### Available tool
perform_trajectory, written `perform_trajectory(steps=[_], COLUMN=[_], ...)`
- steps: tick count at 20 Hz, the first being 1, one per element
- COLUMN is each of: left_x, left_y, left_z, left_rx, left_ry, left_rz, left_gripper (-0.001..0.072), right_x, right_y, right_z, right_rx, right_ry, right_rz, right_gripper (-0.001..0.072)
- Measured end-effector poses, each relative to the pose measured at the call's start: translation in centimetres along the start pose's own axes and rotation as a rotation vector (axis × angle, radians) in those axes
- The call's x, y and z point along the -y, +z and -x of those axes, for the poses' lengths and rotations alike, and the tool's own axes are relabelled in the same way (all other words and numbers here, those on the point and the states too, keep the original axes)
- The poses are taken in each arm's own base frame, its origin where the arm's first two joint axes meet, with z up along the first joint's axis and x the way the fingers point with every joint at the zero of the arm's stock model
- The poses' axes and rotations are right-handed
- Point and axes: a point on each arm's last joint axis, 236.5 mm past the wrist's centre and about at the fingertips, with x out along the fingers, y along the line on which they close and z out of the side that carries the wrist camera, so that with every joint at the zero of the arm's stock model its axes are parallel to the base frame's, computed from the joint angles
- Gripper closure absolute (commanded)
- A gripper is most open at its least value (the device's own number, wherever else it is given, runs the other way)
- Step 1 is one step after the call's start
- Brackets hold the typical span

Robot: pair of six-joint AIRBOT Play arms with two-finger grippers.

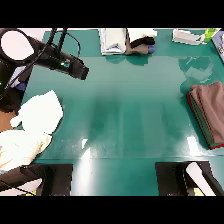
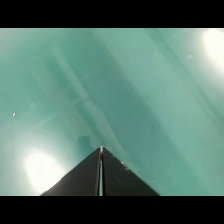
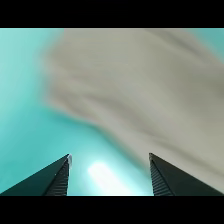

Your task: Fold the shirts.

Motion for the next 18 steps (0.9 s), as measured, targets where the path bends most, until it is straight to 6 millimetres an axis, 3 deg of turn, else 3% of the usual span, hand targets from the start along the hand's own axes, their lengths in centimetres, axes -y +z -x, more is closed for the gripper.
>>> perform_trajectory(steps=[2, 5, 8, 9, 11, 12, 15, 18], left_x=[-0.1, -0.3, -0.3, -0.3, -0.3, -0.3, -0.3, -0.3], left_y=[0.2, 0.5, 0.6, 0.7, 0.7, 0.7, 0.7, 0.7], left_z=[0.0, 0.0, 0.0, 0.0, 0.0, 0.0, 0.0, 0.0], left_rx=[0.009, 0.021, 0.027, 0.028, 0.028, 0.029, 0.031, 0.031], left_ry=[0.003, 0.009, 0.012, 0.012, 0.013, 0.013, 0.013, 0.013], left_rz=[0.0, -0.001, -0.002, -0.002, -0.002, -0.002, -0.002, -0.002], left_gripper=[0.0682, 0.0682, 0.0682, 0.0682, 0.0682, 0.0682, 0.0682, 0.0682], right_x=[-6.6, -15.3, -21.3, -22.8, -25.1, -25.9, -27.4, -27.9], right_y=[-1.5, -6.6, -12.7, -14.7, -18.2, -19.7, -23.0, -24.4], right_z=[-0.8, -1.7, -2.3, -2.5, -2.5, -2.5, -2.4, -2.2], right_rx=[-0.036, -0.139, -0.241, -0.269, -0.311, -0.328, -0.368, -0.382], right_ry=[0.144, 0.315, 0.427, 0.453, 0.495, 0.511, 0.543, 0.557], right_rz=[0.112, 0.302, 0.476, 0.532, 0.624, 0.661, 0.739, 0.771], right_gripper=[0.0157, 0.0164, 0.0167, 0.0284, 0.065, 0.0695, 0.0695, 0.0695])
